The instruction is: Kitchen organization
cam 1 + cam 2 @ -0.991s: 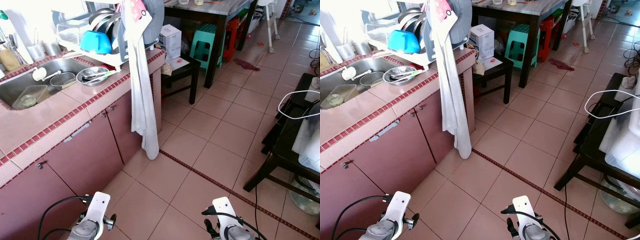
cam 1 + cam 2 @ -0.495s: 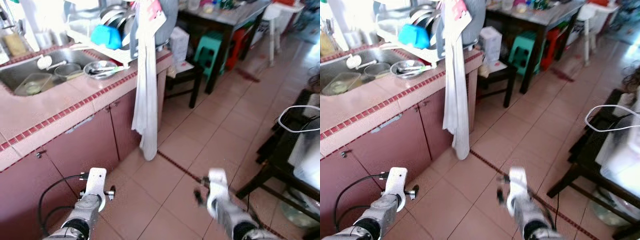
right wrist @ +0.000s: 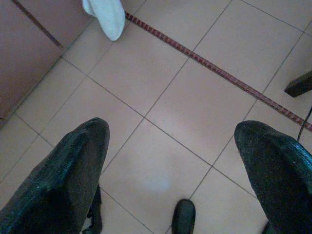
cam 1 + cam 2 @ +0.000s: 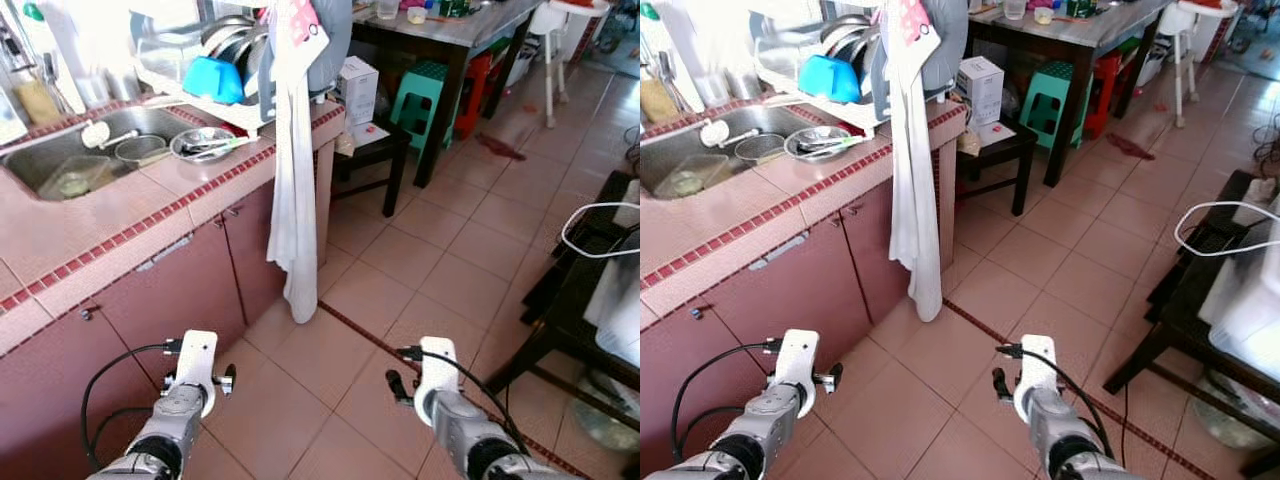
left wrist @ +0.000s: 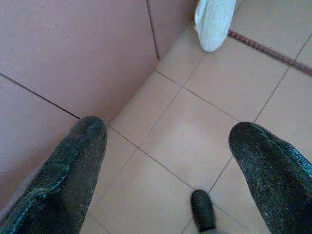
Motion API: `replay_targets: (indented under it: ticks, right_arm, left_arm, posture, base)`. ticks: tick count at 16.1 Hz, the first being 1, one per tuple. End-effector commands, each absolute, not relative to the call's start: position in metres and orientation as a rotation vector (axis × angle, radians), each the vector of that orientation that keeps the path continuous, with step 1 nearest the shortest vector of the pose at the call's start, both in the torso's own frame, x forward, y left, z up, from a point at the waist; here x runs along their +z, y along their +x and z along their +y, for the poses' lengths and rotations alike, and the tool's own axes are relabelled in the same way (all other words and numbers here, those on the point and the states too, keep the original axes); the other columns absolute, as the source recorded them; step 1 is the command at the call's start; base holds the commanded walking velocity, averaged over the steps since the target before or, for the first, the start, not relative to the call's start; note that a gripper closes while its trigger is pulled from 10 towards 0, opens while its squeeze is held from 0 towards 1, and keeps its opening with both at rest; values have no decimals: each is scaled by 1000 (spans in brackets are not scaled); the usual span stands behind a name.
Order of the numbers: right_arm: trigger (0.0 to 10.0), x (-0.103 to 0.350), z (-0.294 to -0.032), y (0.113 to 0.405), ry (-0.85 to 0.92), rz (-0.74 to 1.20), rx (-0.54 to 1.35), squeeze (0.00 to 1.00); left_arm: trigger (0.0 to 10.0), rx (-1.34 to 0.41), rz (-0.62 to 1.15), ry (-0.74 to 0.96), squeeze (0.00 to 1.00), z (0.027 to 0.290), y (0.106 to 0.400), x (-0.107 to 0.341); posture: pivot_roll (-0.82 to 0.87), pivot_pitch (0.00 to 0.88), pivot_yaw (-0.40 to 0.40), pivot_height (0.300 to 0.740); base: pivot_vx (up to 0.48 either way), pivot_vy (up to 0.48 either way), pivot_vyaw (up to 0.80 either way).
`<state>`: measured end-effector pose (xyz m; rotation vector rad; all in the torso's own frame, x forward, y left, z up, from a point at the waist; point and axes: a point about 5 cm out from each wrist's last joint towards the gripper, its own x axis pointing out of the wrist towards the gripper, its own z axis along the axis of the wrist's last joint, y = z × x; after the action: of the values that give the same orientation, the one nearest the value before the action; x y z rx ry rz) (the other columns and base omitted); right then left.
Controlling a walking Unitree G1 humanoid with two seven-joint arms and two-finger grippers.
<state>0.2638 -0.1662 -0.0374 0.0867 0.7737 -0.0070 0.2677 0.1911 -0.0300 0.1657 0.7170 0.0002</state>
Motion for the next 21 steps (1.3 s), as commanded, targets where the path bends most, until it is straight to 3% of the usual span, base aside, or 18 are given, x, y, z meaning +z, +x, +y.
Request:
replay_targets:
  ticks: [1,5,9,14,21]
  right_arm:
    - [10000,-41,-177,258,106,770,-58,0]
    - [10000,-44,-176,253,141,779,-99,0]
    - [10000,-37,-158,265,88,735,7,0]
    - [10000,-35,-152,267,-5,736,104,0]
    - [10000,-33,-138,270,-50,742,151,0]
  left_arm:
    - [10000,-27,702,187,0,191,272,-27]
    - [10000,-56,657,231,0,189,282,-18]
    - [10000,-41,637,234,0,194,286,-13]
    - [10000,90,608,215,0,214,284,-10]
    - [10000,63,674,174,0,204,277,-20]
  posture:
    - [23,0,81,740]
    - [36,0,115,740]
    - [45,0,68,740]
    - [72,0,21,740]
    - [65,0,7,740]
  base:
    - [0,0,0]
    - [0,0,0]
    - [0,0,0]
    - [0,0,800]
    - [0,0,800]
